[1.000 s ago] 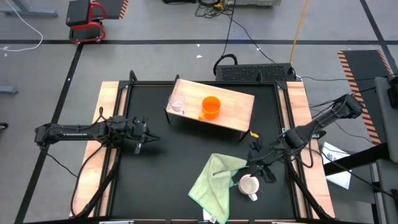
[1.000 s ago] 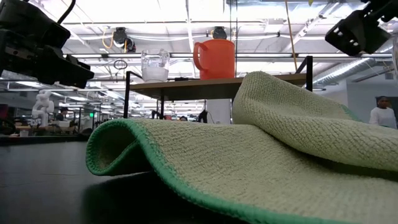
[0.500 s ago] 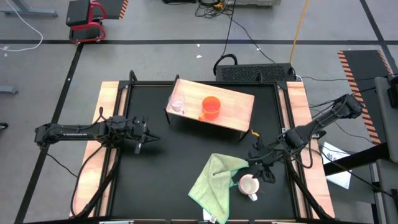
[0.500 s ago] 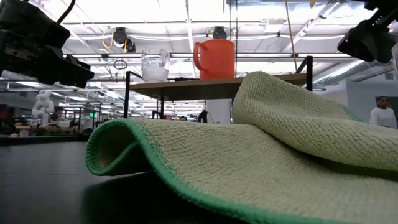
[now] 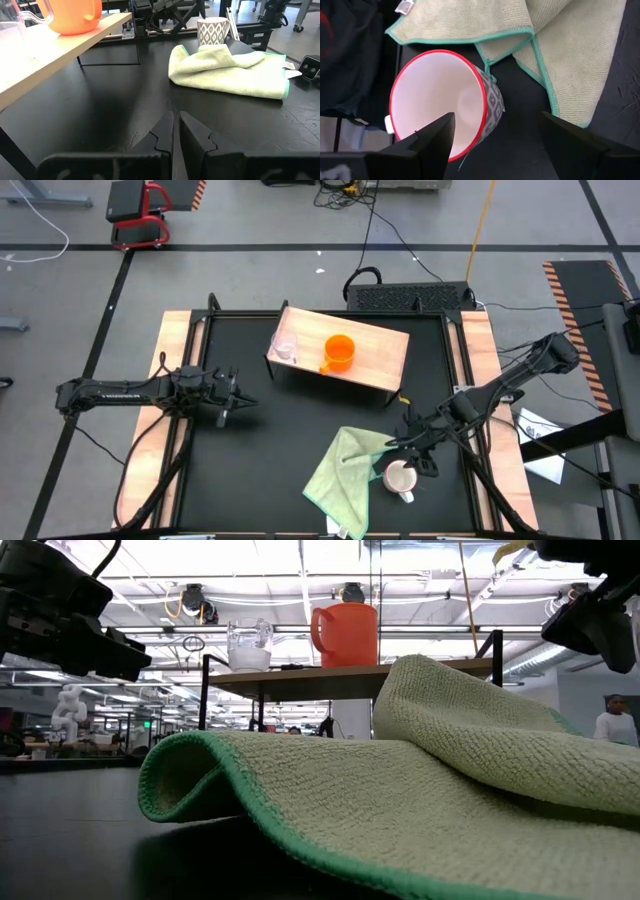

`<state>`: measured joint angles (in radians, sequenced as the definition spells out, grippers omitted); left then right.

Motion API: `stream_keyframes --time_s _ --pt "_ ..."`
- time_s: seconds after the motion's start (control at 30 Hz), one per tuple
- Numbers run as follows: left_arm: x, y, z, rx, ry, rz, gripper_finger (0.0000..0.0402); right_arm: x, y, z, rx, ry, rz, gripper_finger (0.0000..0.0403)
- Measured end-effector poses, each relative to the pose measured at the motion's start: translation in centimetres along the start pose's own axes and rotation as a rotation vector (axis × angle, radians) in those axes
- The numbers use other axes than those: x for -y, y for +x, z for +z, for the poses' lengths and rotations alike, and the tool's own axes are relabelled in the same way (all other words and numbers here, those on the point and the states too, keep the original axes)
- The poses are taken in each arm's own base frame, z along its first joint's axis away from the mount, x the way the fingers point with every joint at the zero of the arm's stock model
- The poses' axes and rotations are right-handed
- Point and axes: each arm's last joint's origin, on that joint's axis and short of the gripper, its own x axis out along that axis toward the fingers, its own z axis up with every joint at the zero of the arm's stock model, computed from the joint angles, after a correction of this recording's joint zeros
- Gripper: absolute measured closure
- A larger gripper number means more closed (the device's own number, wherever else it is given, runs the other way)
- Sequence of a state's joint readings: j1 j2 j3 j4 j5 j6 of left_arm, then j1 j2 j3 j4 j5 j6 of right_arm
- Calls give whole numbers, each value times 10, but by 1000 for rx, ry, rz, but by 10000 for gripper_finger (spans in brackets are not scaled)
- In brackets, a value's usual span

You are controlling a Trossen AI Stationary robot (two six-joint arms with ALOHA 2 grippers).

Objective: Stack small to large cups/mugs on shelf
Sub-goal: Put the patterned mug on the shelf

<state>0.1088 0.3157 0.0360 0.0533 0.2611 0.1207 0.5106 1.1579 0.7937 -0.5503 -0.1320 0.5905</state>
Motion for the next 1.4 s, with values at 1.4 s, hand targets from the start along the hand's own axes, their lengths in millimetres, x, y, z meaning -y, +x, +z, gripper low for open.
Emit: stream_keyframes --time_s 1.4 --pt "0 0 -1 -9 -2 -1 371 1 17 3 -40 -48 -23 183"
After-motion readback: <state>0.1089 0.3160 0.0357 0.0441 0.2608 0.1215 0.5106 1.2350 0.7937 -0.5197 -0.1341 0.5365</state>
